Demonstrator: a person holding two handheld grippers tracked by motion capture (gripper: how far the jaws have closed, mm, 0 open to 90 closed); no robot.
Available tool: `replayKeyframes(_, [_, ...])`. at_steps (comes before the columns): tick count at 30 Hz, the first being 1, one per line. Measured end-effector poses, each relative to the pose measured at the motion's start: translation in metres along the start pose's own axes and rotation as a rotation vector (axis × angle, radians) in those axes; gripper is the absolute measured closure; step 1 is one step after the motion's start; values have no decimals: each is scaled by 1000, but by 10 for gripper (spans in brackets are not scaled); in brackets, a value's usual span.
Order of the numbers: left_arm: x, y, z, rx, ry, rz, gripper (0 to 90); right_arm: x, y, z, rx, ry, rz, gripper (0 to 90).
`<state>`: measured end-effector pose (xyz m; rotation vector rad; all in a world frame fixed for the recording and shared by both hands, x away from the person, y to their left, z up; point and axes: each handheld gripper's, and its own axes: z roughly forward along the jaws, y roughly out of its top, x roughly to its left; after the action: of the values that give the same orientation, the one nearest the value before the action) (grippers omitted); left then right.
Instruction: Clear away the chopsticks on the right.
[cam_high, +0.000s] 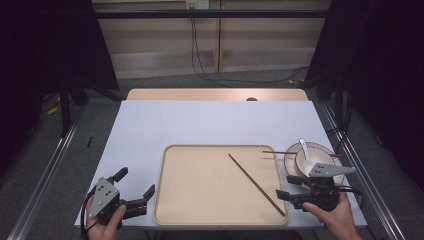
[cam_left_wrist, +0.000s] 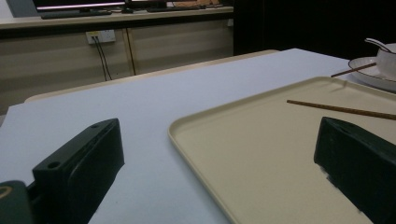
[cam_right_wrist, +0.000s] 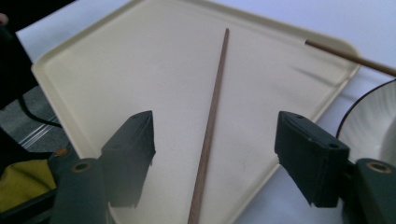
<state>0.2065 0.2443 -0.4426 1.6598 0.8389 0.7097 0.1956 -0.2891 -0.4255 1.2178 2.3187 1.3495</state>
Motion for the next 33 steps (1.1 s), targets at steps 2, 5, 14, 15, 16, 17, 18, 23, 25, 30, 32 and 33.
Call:
replayKeyframes(2, [0,0,0,3,-2,0,15,-3,1,-9,-13,3,-28,208])
replayKeyframes(5, [0,0,0,4,0,6,15,-10,4,-26,-37,17,-56,119])
replayKeyframes(14, [0,0,1,7,-4,4,17,-63,17,-77,-144,-60,-143,164])
replayKeyframes(15, [0,0,1,8,2,6,17,-71,19,-80,-136,-64,-141,162])
replayKeyframes(16, [1,0,1,8,0,8,17,-78,22,-82,-128,-68,-154,162])
replayKeyframes(17, [1,0,1,6,2,5,17,-84,23,-84,-117,-78,-164,161])
replayKeyframes(18, [1,0,1,5,-3,1,17,-91,25,-86,-109,-102,-162,141])
replayKeyframes(23, [1,-1,1,4,-7,1,17,-134,35,-91,-86,-119,-168,117])
replayKeyframes(25, [1,-1,1,6,-1,5,18,-151,38,-93,-52,-142,-179,145])
replayKeyframes(30, [0,-1,2,12,-4,7,19,-189,33,-90,67,-169,-193,347])
replayKeyframes(32, [1,-1,2,13,-2,7,20,-196,29,-82,133,-154,-239,429])
replayKeyframes(33, [1,-1,2,15,-2,7,20,-197,28,-79,153,-151,-254,464])
